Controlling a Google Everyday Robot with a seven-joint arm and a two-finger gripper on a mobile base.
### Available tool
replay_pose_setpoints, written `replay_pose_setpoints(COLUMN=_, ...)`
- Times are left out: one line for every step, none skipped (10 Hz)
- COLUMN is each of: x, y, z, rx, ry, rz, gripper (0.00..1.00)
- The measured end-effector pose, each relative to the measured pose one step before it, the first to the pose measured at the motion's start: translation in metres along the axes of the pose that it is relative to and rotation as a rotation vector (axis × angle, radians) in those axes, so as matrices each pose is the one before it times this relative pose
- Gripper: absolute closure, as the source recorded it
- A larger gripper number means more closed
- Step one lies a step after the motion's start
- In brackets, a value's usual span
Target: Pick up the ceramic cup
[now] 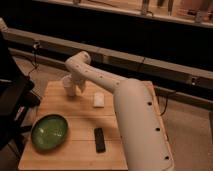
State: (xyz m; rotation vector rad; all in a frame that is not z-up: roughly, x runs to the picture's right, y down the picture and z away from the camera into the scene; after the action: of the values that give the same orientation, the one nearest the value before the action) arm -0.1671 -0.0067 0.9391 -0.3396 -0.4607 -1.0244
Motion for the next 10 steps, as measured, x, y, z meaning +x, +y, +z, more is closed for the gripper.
replay_pose_setpoints(x=-0.00073, y=-0.00032, z=0.00156, rx=-0.00045, ry=-0.00090, rz=-0.00170, gripper=0.71)
replay_pose_setpoints(x=-0.00025, y=-0.00060, z=0.00020, rx=-0.00085, ry=0.00155, rz=-0.00359, gripper=0.72)
replay_pose_setpoints(x=0.00040, y=-0.00128, z=-0.00225, rx=0.00083, ry=0.00289, rz=-0.00628, gripper=0.74)
replay_pose_setpoints(x=0.00064, y=-0.00065, z=-0.00368, rx=-0.00167, ry=0.00286, rz=-0.00660, gripper=0.80)
replay_pose_setpoints(x=0.00059, y=-0.00215, z=-0.00923, rx=-0.00125, ry=0.00482, rz=-0.00874, gripper=0.90)
replay_pose_setpoints(x=0.00102, y=-0.00310, z=-0.01158, rx=0.00106, ry=0.00536, rz=-0.00766, gripper=0.96)
replay_pose_setpoints(x=0.00058, y=-0.00245, z=-0.00711, rx=0.00209, ry=0.00402, rz=-0.00440, gripper=0.97)
replay_pose_setpoints(x=-0.00032, y=-0.00077, z=-0.00316, rx=-0.00032, ry=0.00399, rz=-0.00602, gripper=0.97)
replay_pose_setpoints(x=-0.00029, y=0.00006, z=-0.00139, rx=0.00159, ry=0.00463, rz=-0.00525, gripper=0.97)
replay_pose_setpoints(x=0.00096, y=-0.00024, z=-0.00310, rx=0.00195, ry=0.00830, rz=-0.00535, gripper=0.97)
